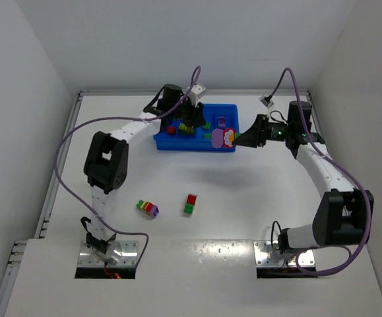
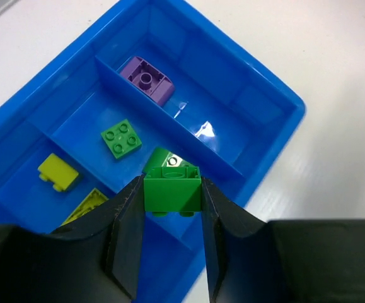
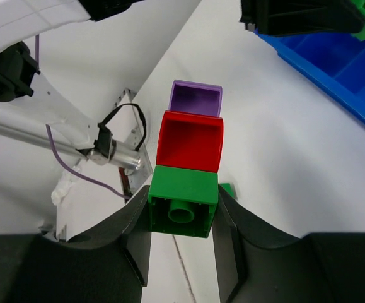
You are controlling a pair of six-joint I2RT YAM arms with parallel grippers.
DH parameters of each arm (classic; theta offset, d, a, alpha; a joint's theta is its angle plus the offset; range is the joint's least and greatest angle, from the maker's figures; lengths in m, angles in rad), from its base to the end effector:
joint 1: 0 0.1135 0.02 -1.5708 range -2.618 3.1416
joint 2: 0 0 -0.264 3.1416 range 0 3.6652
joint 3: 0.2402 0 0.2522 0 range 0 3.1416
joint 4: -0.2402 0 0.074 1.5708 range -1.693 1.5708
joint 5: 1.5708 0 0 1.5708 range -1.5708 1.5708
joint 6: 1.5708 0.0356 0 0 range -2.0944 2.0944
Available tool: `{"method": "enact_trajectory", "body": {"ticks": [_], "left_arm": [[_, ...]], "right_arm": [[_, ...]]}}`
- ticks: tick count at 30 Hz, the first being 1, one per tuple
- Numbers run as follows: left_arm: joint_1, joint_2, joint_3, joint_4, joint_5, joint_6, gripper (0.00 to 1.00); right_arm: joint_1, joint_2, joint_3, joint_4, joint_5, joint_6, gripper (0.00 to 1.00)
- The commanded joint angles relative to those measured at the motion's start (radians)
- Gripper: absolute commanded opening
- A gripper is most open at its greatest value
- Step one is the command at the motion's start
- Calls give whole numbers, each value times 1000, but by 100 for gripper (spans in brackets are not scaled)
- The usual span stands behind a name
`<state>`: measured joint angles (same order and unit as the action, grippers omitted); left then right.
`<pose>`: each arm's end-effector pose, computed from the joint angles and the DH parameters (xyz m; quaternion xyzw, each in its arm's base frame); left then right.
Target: Sort the legos into containers by color
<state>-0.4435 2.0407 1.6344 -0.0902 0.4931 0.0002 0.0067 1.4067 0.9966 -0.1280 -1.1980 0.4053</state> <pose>0.4271 -0.2216 0.2570 0.3052 0.7853 -0.3137 0.4380 0.2999 0.0352 0.2867 -0.1306 0.7591 0.5633 0.2988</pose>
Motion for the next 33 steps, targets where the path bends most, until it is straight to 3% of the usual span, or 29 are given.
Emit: {"method": "enact_trajectory", "body": {"ticks": [1,5,6,9,12,15,18,20,24,33], "left_arm": [[6,61,115,-2,38,-51,34],[6,142,192,-39,38,-51,52],[6,154,206,-57,38,-51,61],[6,165,216,-57,38,-51,71],[37,95,153,5,177,-72,73],[110,-45,-44,252,545,-245,73],[132,-83,-36,160,789,-255,73],[132,-118,-71,35,864,-186,73],[121,-215,-143,21,916,-177,73],[103,-191,-99,-51,1015,-186,73]], "right_arm": [[-20,-40,-12,-33,11,-57,0],[-42,-49,-3,-51,11,-66,0],[-42,-49,8,-51,11,-75,0],[-42,-28,17,-51,11,-76,0],[-42,8,27,-41,2,-76,0],[-31,38,47,-32,-9,-86,0],[-20,72,59,1,-28,-77,0],[-10,112,89,13,-37,-77,0],[12,181,155,44,-90,-63,0],[94,250,231,131,-189,-16,0]]}}
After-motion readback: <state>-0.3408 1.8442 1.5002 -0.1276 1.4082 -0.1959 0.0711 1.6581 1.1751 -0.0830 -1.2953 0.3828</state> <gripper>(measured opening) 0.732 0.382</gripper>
